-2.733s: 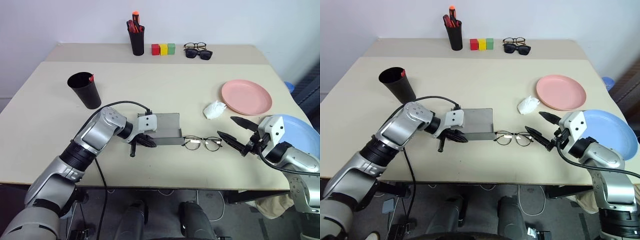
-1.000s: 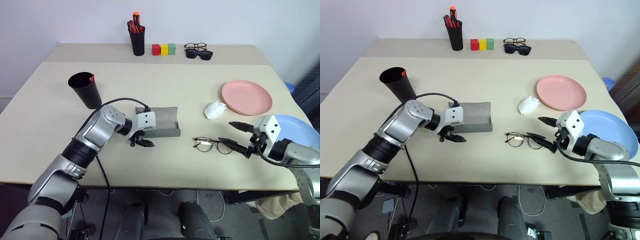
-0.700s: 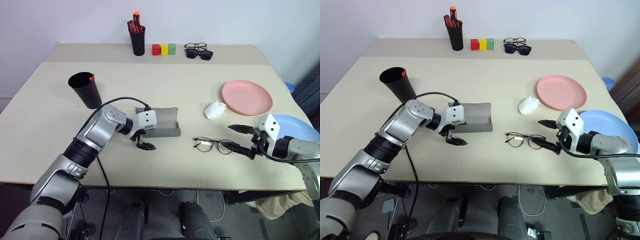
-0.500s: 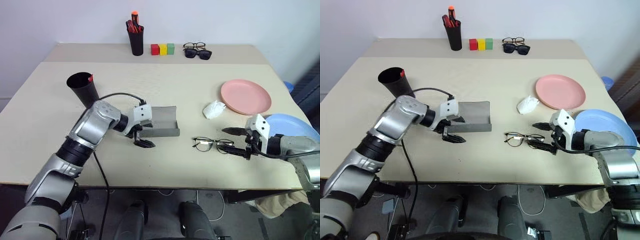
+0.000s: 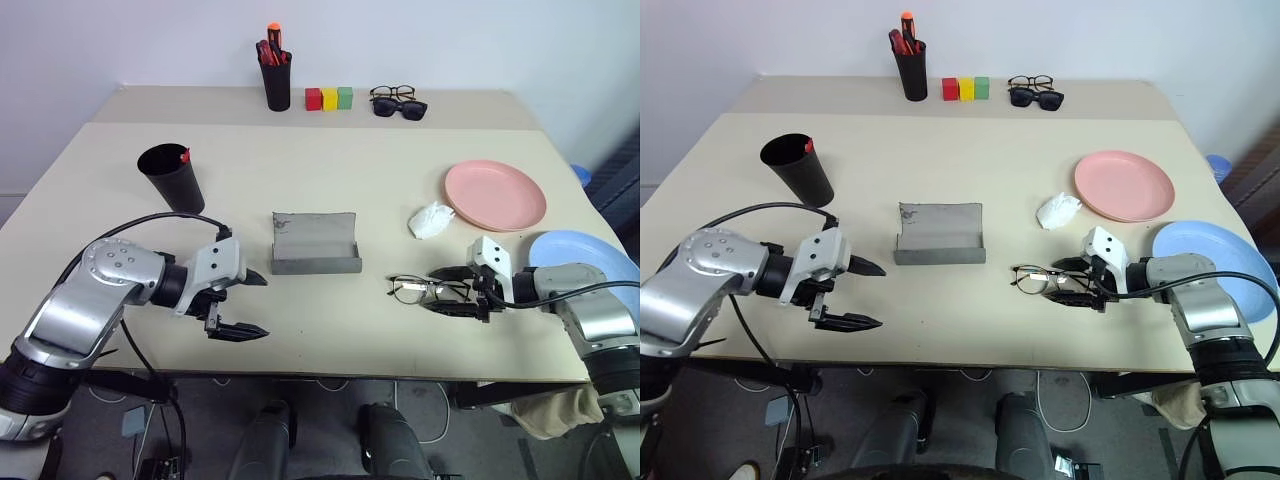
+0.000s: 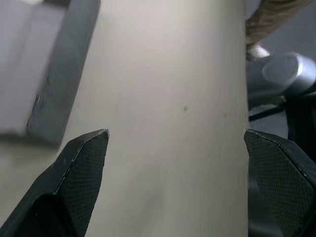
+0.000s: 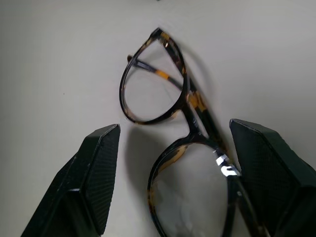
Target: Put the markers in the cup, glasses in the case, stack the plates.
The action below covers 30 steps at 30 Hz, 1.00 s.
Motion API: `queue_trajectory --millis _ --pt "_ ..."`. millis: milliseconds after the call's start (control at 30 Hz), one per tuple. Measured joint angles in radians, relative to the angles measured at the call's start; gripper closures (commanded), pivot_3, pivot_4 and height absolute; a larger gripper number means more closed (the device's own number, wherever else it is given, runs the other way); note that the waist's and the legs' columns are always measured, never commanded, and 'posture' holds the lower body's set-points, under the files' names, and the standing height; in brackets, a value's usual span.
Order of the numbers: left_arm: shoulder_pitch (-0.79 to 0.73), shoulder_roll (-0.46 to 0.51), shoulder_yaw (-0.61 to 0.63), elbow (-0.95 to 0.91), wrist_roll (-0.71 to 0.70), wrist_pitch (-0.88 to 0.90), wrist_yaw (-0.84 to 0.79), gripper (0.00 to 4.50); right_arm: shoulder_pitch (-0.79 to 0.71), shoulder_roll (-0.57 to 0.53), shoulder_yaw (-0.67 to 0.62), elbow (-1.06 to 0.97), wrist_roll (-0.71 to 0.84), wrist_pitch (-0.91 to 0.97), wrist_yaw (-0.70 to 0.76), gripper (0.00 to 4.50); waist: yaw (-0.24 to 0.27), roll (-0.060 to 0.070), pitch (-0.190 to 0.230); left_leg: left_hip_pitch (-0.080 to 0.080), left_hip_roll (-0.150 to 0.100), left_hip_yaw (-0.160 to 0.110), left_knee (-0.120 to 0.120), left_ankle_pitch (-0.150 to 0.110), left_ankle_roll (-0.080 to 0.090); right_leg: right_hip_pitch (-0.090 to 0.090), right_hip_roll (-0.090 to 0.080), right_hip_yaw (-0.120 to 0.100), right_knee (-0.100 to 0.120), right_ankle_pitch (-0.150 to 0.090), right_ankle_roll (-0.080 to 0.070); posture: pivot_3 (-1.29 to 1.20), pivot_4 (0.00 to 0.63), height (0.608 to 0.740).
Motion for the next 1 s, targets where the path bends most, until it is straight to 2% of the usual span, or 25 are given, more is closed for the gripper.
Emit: queue_trajectory --millis 33,167,233,567,733,867,1000 --pt "0.009 0.001 0.012 -0.007 -0.010 0.009 0.016 0.00 -0.012 0.002 0.003 0.017 -0.007 -0.008 0.003 1.73 -0.001 0.000 0.000 0.000 0.000 0.000 0.000 0.000 0.000 0.000 0.000 0.000 0.000 0.000 0.000 0.00 0.150 0.740" --pt "0.019 0.012 0.046 -0.020 -0.033 0.026 0.060 0.00 -0.047 0.006 0.004 0.067 -0.016 -0.039 0.028 3.70 -0.001 0.000 0.000 0.000 0.000 0.000 0.000 0.000 0.000 0.000 0.000 0.000 0.000 0.000 0.000 0.00 0.150 0.740" --pt "0.025 0.013 0.054 -0.029 -0.043 0.037 0.074 0.00 -0.059 0.009 0.004 0.068 -0.014 -0.049 0.041 4.49 -0.006 -0.001 0.000 0.001 0.000 0.000 0.000 0.000 0.000 0.001 0.000 0.000 0.000 0.000 0.000 0.00 0.150 0.740" --pt "0.069 0.016 0.061 -0.047 -0.078 0.049 0.157 0.00 -0.065 0.010 -0.017 0.055 0.011 0.015 0.040 4.49 -0.004 -0.001 0.000 0.001 0.000 0.000 0.000 0.000 0.000 0.001 0.000 0.000 0.000 0.000 -0.001 0.00 0.150 0.740" --pt "0.155 -0.008 0.108 -0.048 -0.096 0.038 0.210 0.00 -0.123 0.030 -0.062 -0.096 0.112 0.139 0.028 4.49 -0.011 0.001 0.001 0.001 0.003 0.002 -0.001 0.000 0.000 -0.002 0.001 0.001 0.001 0.001 -0.001 0.00 0.150 0.740" --pt "0.261 -0.037 0.180 -0.045 -0.102 -0.017 0.245 0.00 -0.232 0.132 -0.041 -0.157 0.128 0.141 0.002 4.49 -0.011 0.001 0.000 0.001 0.008 0.003 -0.001 0.000 0.000 -0.002 0.002 0.000 -0.001 0.001 -0.003 0.00 0.150 0.740" --pt "0.320 -0.030 0.202 -0.044 -0.102 -0.034 0.263 0.00 -0.314 0.282 0.036 -0.091 0.085 0.068 -0.040 4.49 -0.003 0.001 0.001 0.000 0.007 0.003 -0.001 0.000 0.000 -0.002 0.002 0.000 -0.003 0.002 -0.004 0.00 0.150 0.740"
